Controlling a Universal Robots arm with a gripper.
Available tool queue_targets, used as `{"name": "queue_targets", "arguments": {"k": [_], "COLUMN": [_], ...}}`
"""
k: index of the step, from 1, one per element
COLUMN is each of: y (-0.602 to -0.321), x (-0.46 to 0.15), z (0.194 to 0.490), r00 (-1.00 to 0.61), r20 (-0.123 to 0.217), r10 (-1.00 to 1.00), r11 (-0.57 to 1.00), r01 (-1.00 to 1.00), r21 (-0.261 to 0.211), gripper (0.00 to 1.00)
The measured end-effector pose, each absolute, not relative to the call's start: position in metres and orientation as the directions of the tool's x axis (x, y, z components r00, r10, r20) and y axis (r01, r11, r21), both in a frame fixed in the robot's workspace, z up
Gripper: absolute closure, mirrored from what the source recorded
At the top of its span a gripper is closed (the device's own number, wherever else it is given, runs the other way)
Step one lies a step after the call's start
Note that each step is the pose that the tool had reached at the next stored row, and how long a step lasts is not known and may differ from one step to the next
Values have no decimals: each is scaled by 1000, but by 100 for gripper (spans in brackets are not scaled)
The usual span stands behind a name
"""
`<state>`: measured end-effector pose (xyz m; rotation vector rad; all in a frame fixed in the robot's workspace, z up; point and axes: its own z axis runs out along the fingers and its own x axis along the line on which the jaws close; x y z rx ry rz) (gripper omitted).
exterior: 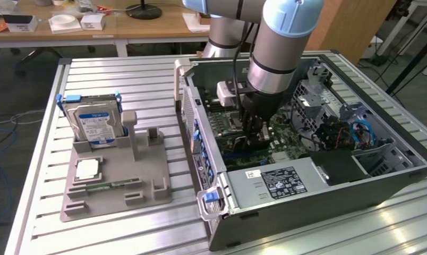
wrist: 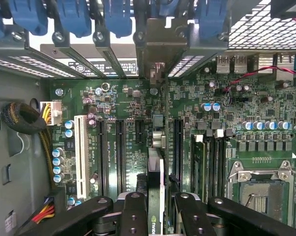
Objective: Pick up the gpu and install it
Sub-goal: 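Insert the gpu into the slot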
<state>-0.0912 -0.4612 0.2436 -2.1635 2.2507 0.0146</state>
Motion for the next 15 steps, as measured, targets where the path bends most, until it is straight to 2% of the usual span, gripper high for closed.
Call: {"name": "queue_targets", "arguments": {"k": [15], "y": [-461], "x": [-91], "z": [243], "r00": [-39], "r20": [-23], "r10": [-999], "r11": [40], "r01": [-999], "r21": [-7], "gripper": [74]}}
